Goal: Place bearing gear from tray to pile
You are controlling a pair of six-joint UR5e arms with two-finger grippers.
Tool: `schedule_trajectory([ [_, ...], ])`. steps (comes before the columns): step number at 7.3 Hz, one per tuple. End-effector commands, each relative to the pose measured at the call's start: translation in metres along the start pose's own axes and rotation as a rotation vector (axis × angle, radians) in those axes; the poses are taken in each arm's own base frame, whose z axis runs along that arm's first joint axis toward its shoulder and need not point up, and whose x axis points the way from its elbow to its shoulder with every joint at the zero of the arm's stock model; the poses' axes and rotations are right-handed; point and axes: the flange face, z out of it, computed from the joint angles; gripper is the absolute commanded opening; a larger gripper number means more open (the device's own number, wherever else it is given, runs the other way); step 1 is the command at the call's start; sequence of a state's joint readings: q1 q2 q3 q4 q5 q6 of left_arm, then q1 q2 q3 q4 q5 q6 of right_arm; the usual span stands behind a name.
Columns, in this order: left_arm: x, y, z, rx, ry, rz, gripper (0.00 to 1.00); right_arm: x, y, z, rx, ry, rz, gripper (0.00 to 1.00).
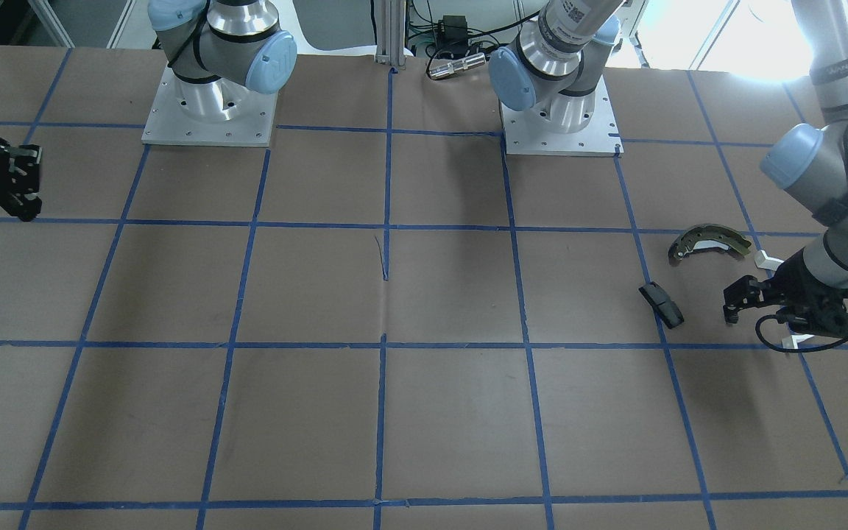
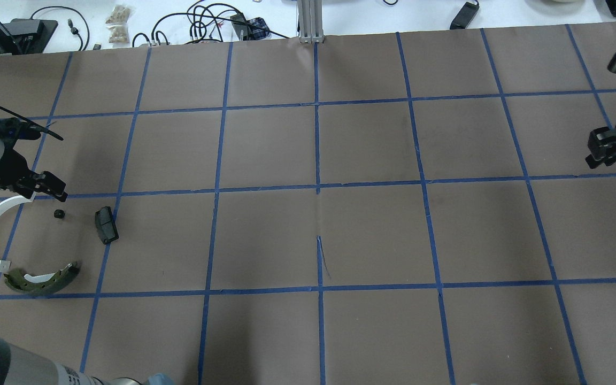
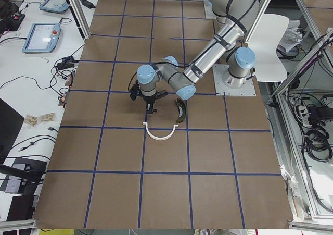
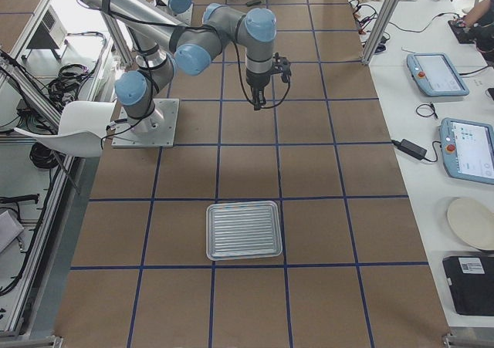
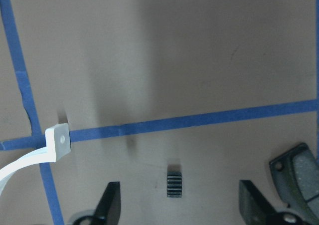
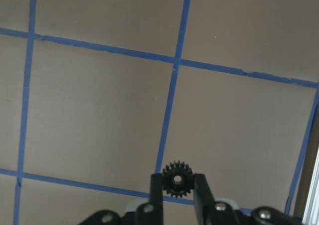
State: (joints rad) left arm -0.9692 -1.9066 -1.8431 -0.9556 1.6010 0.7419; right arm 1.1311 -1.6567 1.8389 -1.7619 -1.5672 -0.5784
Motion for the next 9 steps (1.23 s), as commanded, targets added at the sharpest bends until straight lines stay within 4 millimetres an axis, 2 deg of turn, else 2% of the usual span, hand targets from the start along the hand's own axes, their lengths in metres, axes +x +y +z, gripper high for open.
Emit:
schedule_trajectory([
  [1, 0.071, -0.032, -0.056, 0.048, -0.045, -0.018, 1.0, -0.094, -0.019, 0.003, -0.006, -0.003, 0.106, 0.13],
  [2, 0.091, -0.032, -0.071, 0.034, -0.015, -0.061, 1.0, -0.138, -0.027, 0.013, -0.015, -0.012, 0.154, 0.13],
  [3, 0.105, -0.031, -0.081, 0.019, -0.005, -0.085, 1.0, -0.184, -0.035, 0.03, -0.045, -0.018, 0.189, 0.13],
  [4, 0.129, -0.03, -0.088, -0.018, 0.015, -0.063, 1.0, -0.234, -0.049, 0.049, -0.006, -0.01, 0.202, 0.13],
  [5, 0.152, -0.034, -0.1, -0.019, 0.012, -0.095, 1.0, -0.287, -0.061, 0.073, 0.026, -0.025, 0.185, 0.12],
  [6, 0.181, -0.039, -0.11, -0.019, 0.01, -0.057, 1.0, -0.33, -0.078, 0.11, 0.057, -0.051, 0.197, 0.12],
  [7, 0.195, -0.043, -0.116, -0.011, 0.004, -0.075, 1.0, -0.369, -0.086, 0.141, 0.094, -0.086, 0.202, 0.12],
  [8, 0.197, -0.045, -0.112, -0.02, 0.009, -0.08, 1.0, -0.392, -0.088, 0.168, 0.102, -0.091, 0.192, 0.12],
  [9, 0.196, -0.048, -0.105, -0.032, 0.013, -0.079, 1.0, -0.404, -0.092, 0.195, 0.09, -0.121, 0.181, 0.12],
])
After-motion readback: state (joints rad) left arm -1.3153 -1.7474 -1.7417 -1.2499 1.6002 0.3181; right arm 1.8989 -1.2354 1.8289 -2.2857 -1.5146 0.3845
